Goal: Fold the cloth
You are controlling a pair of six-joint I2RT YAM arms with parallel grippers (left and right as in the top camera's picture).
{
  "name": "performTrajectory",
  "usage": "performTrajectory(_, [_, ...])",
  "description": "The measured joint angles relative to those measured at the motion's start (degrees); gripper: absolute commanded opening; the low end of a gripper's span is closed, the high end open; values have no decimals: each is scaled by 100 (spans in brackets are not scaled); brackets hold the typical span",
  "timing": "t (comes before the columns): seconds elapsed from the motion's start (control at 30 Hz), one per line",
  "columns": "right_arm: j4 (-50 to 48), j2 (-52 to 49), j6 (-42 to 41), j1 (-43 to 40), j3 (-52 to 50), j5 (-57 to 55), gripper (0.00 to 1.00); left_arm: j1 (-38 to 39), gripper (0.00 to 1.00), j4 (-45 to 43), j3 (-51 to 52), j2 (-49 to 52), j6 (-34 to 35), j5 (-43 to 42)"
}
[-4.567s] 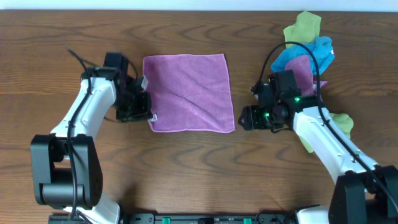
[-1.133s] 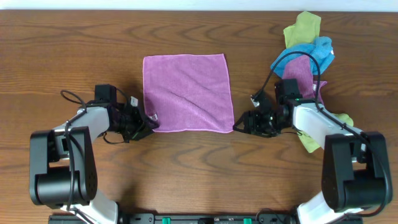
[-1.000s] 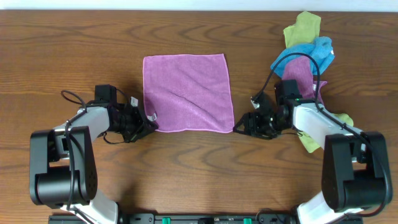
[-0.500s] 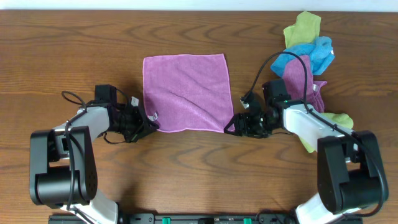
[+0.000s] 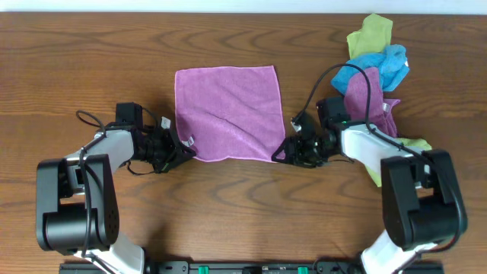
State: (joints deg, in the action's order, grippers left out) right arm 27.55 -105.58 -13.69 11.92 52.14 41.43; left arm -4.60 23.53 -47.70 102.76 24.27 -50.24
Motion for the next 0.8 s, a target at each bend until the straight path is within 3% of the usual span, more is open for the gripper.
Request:
performTrajectory(0.1, [-52,-50,-39,0,4,59,46,0,6,-2,0,0,0,-2])
performTrajectory(0.2, [-66,-61,-109,0,4,-72,30,0,6,-2,0,0,0,-2])
performTrajectory(0.23, [-70,-76,-83,0,4,-92,30,0,6,-2,0,0,0,-2])
performTrajectory(0.3, [-72,-92,-103,0,4,-133,31,0,6,0,0,0,0,-4])
performTrajectory(0.37, [-70,-90,-107,0,7,-105,43,0,6,-2,0,0,-2,-4])
performTrajectory(0.47, [-37,-79,-179,17,46,-46,49,0,6,-2,0,0,-4,-9])
performTrajectory(0.67, [201,-79,-522,20,114,-87,48,0,6,-2,0,0,-4,-20])
performTrajectory(0.8, [439,-66,-885,-13,155,-216,42,0,6,0,0,0,-9,-20])
